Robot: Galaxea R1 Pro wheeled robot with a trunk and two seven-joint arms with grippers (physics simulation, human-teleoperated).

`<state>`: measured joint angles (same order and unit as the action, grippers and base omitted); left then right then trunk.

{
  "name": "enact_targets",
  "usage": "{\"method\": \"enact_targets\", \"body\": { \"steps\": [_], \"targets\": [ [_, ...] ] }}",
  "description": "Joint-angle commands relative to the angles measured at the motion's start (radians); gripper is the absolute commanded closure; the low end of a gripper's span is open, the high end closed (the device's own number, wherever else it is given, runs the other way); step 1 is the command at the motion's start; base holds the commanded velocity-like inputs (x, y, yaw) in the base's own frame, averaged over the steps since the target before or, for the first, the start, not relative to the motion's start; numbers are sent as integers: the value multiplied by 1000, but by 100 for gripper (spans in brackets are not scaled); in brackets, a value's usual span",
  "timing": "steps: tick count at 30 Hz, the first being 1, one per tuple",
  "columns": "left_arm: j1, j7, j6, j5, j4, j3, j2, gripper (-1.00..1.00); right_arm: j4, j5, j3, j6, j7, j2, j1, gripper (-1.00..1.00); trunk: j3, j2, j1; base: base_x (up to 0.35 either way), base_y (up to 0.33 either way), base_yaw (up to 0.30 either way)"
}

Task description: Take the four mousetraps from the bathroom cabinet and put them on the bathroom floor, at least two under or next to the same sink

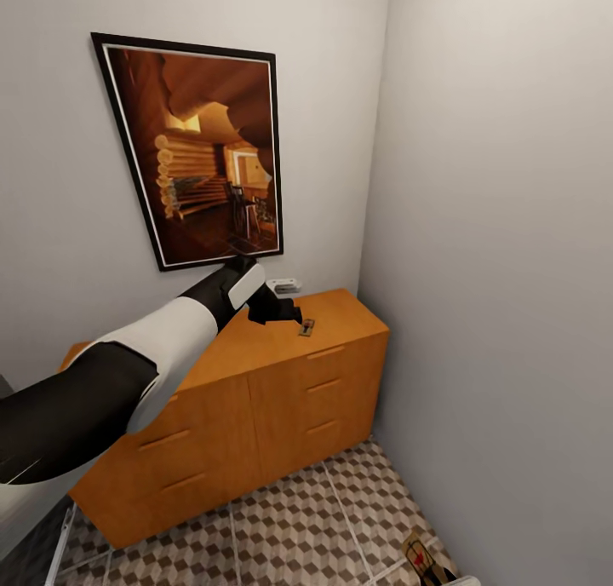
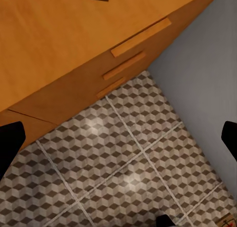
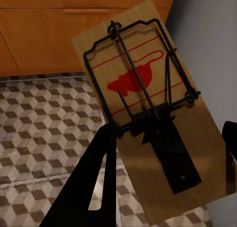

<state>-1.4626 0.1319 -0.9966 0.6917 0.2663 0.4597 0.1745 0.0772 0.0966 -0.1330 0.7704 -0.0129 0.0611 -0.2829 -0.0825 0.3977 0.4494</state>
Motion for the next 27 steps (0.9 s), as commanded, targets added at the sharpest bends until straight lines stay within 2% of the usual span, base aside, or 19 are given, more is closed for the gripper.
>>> {"method": "enact_targets", "body": {
  "steps": [1,12,27],
  "targets": [
    [-1,9,-2,11,1,4,0,-100,0,6,1,3,-1,0,-1,100,-4,2,1,0,0,0],
    [-1,9,1,11,1,4,0,-100,0,7,1,3,-1,0,-1,100,-14,2,1,47,0,0],
    [-1,10,1,11,1,5,0,-100,0,8,1,3,-1,0,-1,100,-14,2,1,331,0,0]
  ]
}}
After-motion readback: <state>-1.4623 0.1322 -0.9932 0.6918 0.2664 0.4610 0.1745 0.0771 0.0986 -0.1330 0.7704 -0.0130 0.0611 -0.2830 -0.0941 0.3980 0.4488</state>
